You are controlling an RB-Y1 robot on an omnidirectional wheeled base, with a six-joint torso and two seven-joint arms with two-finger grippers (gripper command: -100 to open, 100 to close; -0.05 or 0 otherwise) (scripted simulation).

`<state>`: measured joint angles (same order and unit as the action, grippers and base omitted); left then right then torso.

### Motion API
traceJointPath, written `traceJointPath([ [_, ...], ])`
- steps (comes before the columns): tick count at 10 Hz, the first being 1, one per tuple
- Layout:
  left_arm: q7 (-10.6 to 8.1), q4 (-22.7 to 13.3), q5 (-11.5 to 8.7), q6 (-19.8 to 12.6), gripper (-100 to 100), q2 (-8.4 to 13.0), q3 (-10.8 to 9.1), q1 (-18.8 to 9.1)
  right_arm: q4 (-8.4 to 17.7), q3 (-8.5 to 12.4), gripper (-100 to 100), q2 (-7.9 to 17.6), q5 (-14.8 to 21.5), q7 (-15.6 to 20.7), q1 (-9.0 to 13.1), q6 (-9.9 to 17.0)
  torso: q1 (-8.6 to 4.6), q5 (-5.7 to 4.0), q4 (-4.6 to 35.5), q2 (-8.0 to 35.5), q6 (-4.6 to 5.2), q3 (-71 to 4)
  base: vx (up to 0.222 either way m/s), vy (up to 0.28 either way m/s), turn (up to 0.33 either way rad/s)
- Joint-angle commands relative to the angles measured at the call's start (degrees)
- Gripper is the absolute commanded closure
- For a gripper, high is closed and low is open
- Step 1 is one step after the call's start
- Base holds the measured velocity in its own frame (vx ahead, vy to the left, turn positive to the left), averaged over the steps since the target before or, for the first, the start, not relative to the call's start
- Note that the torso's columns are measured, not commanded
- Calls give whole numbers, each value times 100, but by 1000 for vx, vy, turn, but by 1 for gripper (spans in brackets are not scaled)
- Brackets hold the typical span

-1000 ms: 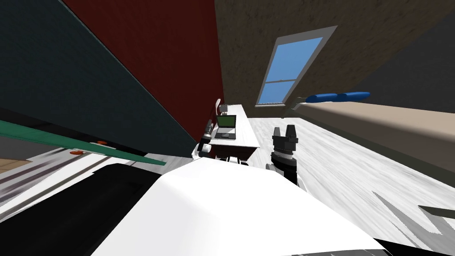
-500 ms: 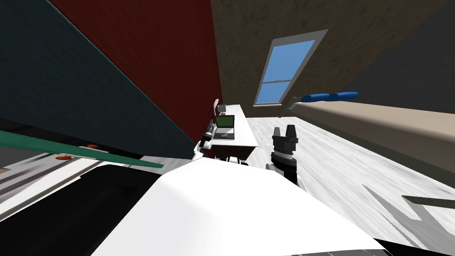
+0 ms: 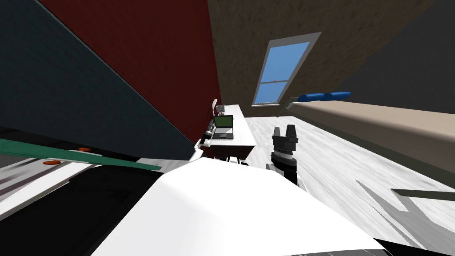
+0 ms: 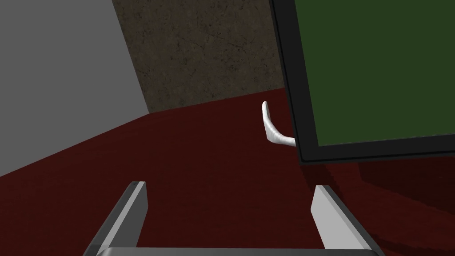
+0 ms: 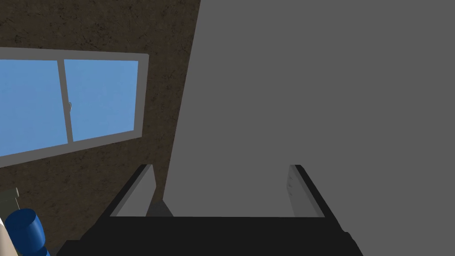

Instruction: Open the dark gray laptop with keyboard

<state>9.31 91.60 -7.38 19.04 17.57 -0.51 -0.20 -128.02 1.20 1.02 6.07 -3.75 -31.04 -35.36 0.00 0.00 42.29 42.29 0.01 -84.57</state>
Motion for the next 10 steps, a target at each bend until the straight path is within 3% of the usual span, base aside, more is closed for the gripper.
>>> traceJointPath([
  [1, -5, -403, -44, -123, -100, 120, -29, -284, 0, 0, 0, 0, 0, 0, 0, 0, -3, -1, 0, -1, 0, -1, 0, -7, -23],
  [4, -11, -853, -102, -272, -100, 295, -66, -638, 0, 0, 0, 0, 0, 0, 0, 0, 1, 0, 0, 0, -2, 0, 0, -7, -44],
  [5, -11, -924, -102, -272, -100, 295, -66, -638, 0, 0, 0, 0, 0, 0, 0, 0, 0, 0, 0, 0, 0, 0, -1, -5, -27],
  [7, -19, -1332, -160, -424, -100, 481, -102, -996, 0, 0, 0, 0, 0, 0, 0, 0, -1, 0, 0, -1, -1, 0, 0, -10, -72],
  [10, -23, -1730, -189, -500, -100, 578, -120, -1174, 0, 0, 0, 0, 0, 0, 0, 0, 0, 0, 0, 0, 0, 0, 1, -7, -30],
])
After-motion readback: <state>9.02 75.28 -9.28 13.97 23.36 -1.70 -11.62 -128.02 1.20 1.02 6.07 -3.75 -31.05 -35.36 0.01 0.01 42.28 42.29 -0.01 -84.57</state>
